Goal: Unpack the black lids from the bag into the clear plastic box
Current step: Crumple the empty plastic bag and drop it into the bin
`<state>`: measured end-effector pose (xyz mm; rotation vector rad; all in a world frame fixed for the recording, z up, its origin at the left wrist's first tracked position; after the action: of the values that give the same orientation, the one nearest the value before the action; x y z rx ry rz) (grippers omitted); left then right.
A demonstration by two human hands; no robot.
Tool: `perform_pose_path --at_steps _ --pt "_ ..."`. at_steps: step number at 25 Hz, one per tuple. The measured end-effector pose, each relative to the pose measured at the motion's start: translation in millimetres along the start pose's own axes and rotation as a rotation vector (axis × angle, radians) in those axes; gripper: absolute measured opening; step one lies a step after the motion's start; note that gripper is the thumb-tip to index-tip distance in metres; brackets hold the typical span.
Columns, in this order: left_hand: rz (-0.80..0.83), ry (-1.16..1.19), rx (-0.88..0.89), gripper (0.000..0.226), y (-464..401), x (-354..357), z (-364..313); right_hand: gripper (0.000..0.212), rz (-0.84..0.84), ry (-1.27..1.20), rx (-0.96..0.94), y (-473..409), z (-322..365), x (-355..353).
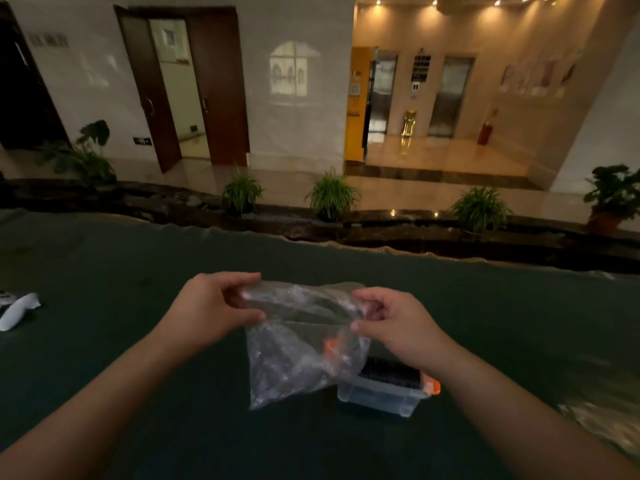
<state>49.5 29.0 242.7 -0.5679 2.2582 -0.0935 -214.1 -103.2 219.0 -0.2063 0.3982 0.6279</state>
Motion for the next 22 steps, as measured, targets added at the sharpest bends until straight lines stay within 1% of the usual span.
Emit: perform_pose_path --at_steps 1,2,3,4,6,8,10,11,12,14,16,18,20,21,22 --pt "-0.035 -0.056 0.038 0.049 -2.1 -5.0 -3.7 0.034 -0.033 0.103 -0.058 -2.3 7.7 -3.7" --pt "-0.057 -0.082 0.071 0.033 -4.0 -10.3 -6.5 0.023 -0.057 0.186 -0.102 -4.9 14.0 -7.1" --pt "-0.061 -0.093 0.09 0.021 -6.2 -14.8 -7.1 0.014 -0.076 0.254 -0.133 -7.2 19.0 -10.9" --pt "-0.045 -0.117 0.097 0.017 -7.9 -18.9 -7.9 0.009 -0.084 0.302 -0.156 -8.5 24.1 -14.7" --pt "0.042 -0.194 0.102 0.018 -12.3 -25.1 -8.1 0.005 -0.039 0.313 -0.2 -10.2 35.6 -21.7" --pt "0.181 -0.2 0.12 0.028 -16.8 -28.7 -14.6 0.005 0.057 0.273 -0.254 -11.6 54.2 -26.6" --pt "0.362 -0.099 0.125 0.051 -21.1 -24.9 -30.6 0.006 0.146 0.263 -0.308 -13.9 79.2 -30.2" --pt "0.448 -0.027 0.131 0.055 -23.5 -20.5 -40.9 0.007 0.18 0.28 -0.339 -16.3 92.5 -30.1" --pt "0.52 0.045 0.15 0.052 -26.2 -14.6 -51.7 0.008 0.203 0.302 -0.374 -19.0 105.3 -29.0" --pt "0.607 0.182 0.18 0.035 -30.8 -1.7 -69.8 0.009 0.22 0.301 -0.422 -26.0 126.3 -25.3" --pt "0.621 0.335 0.17 0.02 -34.1 9.6 -79.4 0.015 0.195 0.226 -0.402 -34.1 139.0 -27.6" --pt "0.58 0.47 0.135 0.015 -37.5 17.5 -80.8 0.029 0.084 0.094 -0.306 -40.8 140.3 -37.5" --pt "0.539 0.628 0.066 0.022 -41.5 22.8 -79.9 0.051 -0.1 -0.132 -0.131 -45.6 124.6 -50.2" --pt "0.517 0.713 0.01 0.027 -43.9 24.6 -79.1 0.067 -0.13 -0.296 0.006 -47.1 111.7 -54.3" --pt "0.497 0.786 -0.047 0.031 -46.4 26.4 -78.2 0.082 -0.061 -0.468 0.139 -46.5 96.7 -54.0"
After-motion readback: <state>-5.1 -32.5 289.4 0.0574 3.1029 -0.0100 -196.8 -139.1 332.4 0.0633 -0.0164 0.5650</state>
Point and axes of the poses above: each hand's wrist, its own y-axis away from the middle knuckle, its own x-axis out of the palm, z = x × y, the point moved 2 cm from there along -y, towards the middle knuckle, and after that the axes turned 3 degrees about -y, right-handed, at the moved point
